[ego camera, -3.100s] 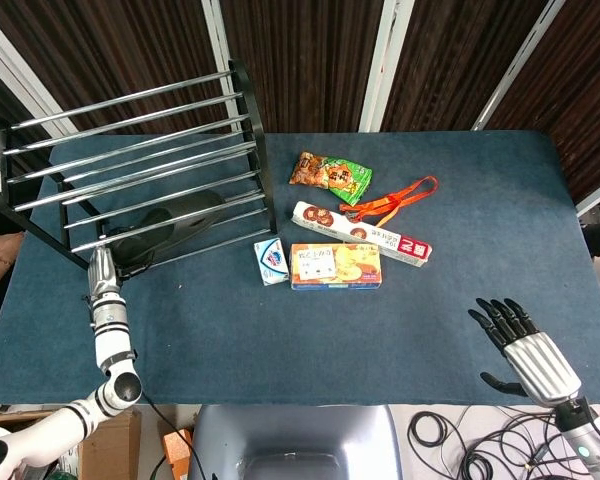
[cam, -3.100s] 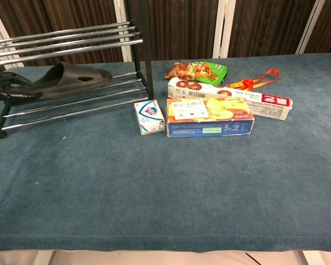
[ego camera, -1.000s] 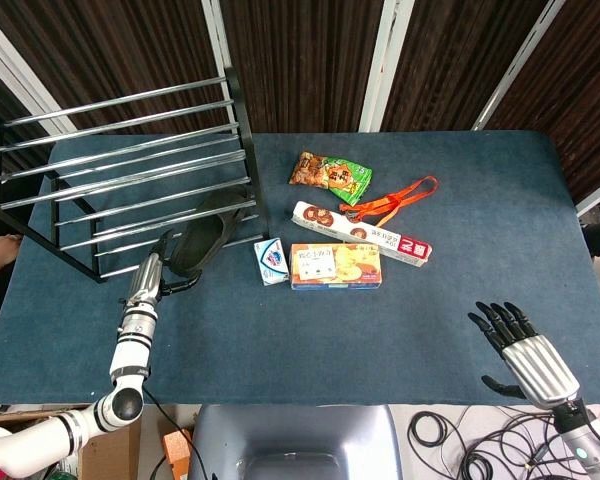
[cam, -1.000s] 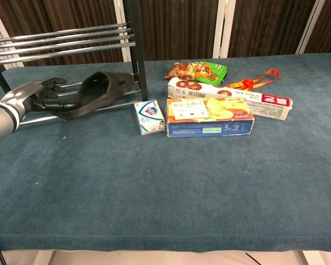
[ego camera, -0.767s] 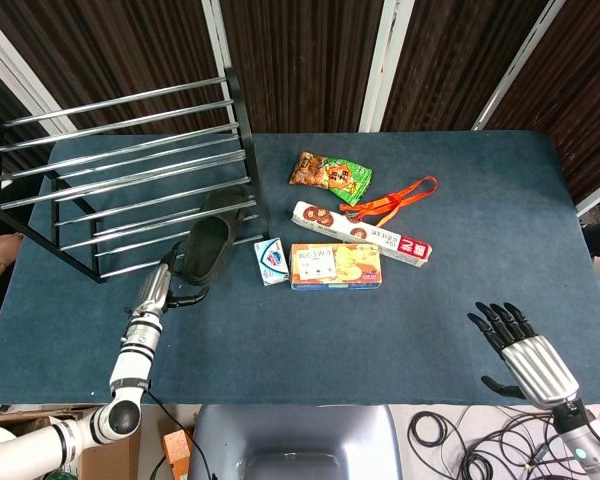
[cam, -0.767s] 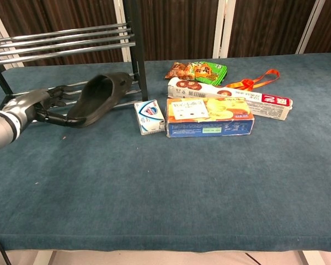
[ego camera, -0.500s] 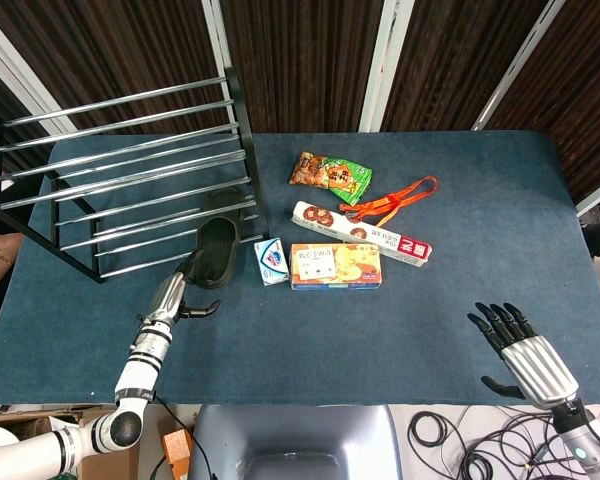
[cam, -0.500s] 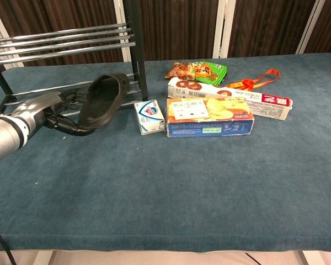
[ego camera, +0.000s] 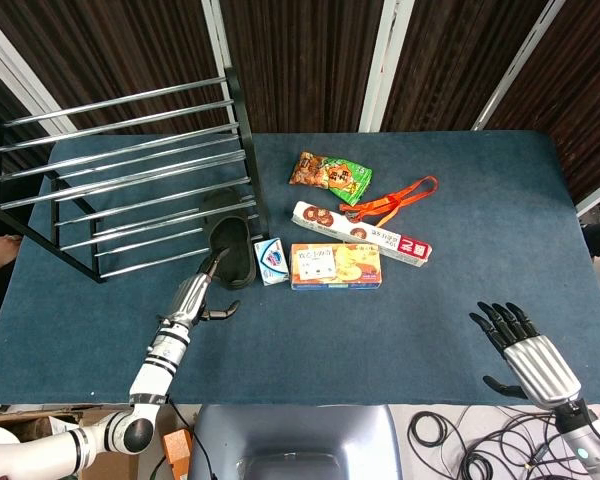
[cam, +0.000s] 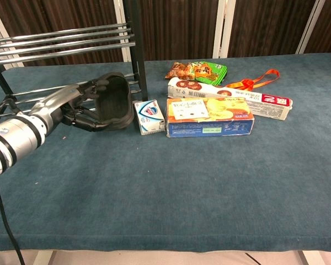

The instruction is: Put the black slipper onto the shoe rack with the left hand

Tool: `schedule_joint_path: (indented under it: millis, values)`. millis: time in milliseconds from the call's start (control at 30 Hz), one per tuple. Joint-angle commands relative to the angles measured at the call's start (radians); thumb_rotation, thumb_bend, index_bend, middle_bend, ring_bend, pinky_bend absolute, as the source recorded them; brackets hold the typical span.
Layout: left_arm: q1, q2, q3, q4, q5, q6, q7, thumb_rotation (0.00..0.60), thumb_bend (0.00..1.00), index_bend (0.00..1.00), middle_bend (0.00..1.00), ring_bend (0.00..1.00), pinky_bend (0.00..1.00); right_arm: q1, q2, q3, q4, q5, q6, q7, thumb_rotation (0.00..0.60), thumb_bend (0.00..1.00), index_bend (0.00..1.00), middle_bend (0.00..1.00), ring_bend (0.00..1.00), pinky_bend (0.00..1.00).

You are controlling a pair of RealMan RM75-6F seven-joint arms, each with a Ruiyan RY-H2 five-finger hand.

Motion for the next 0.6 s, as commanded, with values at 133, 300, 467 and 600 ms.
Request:
schedule_joint_path:
  millis: [133, 300, 467, 600]
  values:
    - [0.060, 0.014, 0.050, -0.022, 0.143, 0.202, 0.034, 0.598, 0.37, 0.00, 0.15, 0.14, 0.34, -0.001, 0.000, -0.001, 0.001, -0.003, 0.001, 0.002, 0.600, 0.11, 0.00, 0.00, 0.00, 0.00]
    - [0.105, 0.086, 0.117, -0.157, 0.185, 0.211, -0.009, 0.596, 0.39, 0.00, 0.25, 0.26, 0.48, -0.002, -0.001, 0.000, -0.002, -0.004, 0.004, -0.004, 0.600, 0.11, 0.00, 0.00, 0.00, 0.00]
    - [0.078, 0.151, 0.160, -0.238, 0.143, 0.051, -0.063, 0.600, 0.41, 0.00, 0.23, 0.25, 0.53, 0.002, -0.004, -0.003, -0.009, -0.007, -0.008, -0.019, 0.600, 0.11, 0.00, 0.00, 0.00, 0.00]
    - [0.040, 0.141, 0.165, -0.206, 0.146, -0.047, -0.143, 0.600, 0.48, 0.00, 0.14, 0.14, 0.42, 0.003, -0.004, -0.002, -0.010, -0.005, -0.010, -0.018, 0.600, 0.11, 0.00, 0.00, 0.00, 0.00]
